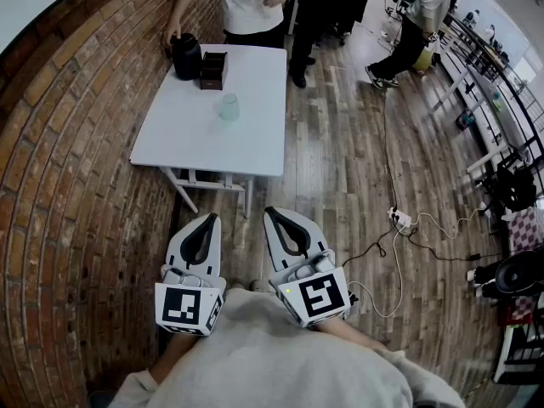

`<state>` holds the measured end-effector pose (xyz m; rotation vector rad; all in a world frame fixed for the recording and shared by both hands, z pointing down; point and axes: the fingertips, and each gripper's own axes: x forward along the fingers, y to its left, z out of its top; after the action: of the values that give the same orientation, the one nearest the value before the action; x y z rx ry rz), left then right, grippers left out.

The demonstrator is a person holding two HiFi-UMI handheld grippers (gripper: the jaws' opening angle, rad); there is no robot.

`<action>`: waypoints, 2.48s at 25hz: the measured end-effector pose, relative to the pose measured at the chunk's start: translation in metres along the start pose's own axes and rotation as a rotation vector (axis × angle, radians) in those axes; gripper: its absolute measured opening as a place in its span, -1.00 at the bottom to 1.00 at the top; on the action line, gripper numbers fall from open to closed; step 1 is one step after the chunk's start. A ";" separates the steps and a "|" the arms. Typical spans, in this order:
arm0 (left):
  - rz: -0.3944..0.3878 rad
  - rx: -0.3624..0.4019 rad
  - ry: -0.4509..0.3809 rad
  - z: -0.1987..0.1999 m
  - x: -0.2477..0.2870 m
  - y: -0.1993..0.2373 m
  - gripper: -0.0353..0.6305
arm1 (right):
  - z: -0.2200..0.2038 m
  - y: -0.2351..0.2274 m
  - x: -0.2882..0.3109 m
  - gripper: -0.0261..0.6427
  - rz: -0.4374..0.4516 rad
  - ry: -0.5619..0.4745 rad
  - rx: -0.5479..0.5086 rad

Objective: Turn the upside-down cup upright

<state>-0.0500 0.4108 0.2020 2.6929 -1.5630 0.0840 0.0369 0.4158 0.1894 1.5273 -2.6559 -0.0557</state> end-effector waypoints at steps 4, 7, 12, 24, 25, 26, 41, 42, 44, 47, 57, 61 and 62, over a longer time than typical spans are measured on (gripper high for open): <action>-0.008 0.005 0.006 0.000 0.007 -0.002 -0.87 | -0.001 -0.011 0.003 -0.90 -0.026 0.011 0.014; -0.010 0.005 0.007 0.000 0.012 -0.002 -0.87 | -0.002 -0.016 0.004 -0.90 -0.025 -0.005 0.018; -0.004 0.005 0.012 0.000 0.017 -0.003 -0.87 | -0.006 -0.019 0.007 -0.90 -0.014 0.007 0.028; 0.074 0.002 0.034 -0.007 0.029 0.001 -0.87 | -0.020 -0.051 0.006 -0.90 0.005 -0.001 0.105; 0.079 0.002 0.037 -0.009 0.030 0.001 -0.87 | -0.022 -0.053 0.006 -0.90 0.006 0.001 0.107; 0.085 0.002 0.039 -0.010 0.031 0.002 -0.87 | -0.024 -0.055 0.007 -0.90 0.006 0.003 0.108; 0.062 -0.007 0.037 -0.011 0.088 0.019 -0.87 | -0.031 -0.089 0.049 -0.90 -0.005 0.013 0.111; 0.061 -0.009 0.037 -0.011 0.093 0.024 -0.87 | -0.032 -0.090 0.055 -0.90 -0.005 0.014 0.108; 0.059 -0.012 0.038 -0.012 0.105 0.034 -0.87 | -0.033 -0.094 0.068 -0.90 -0.006 0.021 0.104; 0.052 -0.016 0.039 -0.012 0.125 0.051 -0.87 | -0.034 -0.102 0.092 -0.90 -0.011 0.027 0.102; -0.006 -0.041 0.064 -0.008 0.200 0.119 -0.87 | -0.029 -0.126 0.186 -0.90 -0.056 0.055 0.106; -0.036 -0.040 0.071 -0.007 0.229 0.145 -0.87 | -0.027 -0.136 0.222 -0.90 -0.083 0.065 0.103; -0.044 -0.038 0.073 -0.006 0.236 0.152 -0.87 | -0.026 -0.138 0.231 -0.90 -0.090 0.066 0.103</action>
<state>-0.0653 0.1309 0.2221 2.6621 -1.4697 0.1479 0.0427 0.1469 0.2172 1.6478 -2.5755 0.1266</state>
